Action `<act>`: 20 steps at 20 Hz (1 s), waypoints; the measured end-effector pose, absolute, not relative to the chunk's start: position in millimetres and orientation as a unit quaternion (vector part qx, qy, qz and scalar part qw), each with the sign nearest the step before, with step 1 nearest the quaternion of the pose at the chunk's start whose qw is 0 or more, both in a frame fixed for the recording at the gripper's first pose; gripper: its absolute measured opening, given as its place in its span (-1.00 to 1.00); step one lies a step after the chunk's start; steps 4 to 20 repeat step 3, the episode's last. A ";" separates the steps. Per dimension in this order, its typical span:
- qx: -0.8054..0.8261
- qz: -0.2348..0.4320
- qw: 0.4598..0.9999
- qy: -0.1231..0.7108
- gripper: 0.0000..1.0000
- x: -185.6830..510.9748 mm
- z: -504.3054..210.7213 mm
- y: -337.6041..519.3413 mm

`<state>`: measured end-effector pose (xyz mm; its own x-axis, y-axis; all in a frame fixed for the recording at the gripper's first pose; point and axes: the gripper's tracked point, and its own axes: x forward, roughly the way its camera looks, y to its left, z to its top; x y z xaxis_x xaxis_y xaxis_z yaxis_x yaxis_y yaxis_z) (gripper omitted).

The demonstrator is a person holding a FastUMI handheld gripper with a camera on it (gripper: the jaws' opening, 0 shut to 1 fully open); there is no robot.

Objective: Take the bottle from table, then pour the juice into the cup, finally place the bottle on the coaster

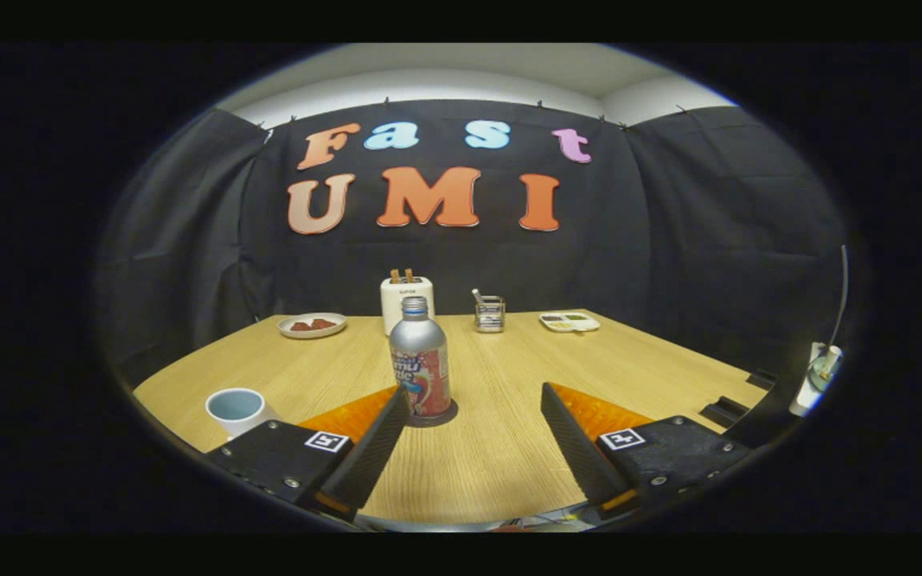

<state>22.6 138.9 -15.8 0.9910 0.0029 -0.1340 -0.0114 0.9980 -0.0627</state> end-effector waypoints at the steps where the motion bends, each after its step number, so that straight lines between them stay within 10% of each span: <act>1: -0.041 0.007 0.997 0.064 0.96 19.8 -13.2 143.3; 20: -0.067 0.016 0.996 0.056 0.96 13.3 -10.3 153.0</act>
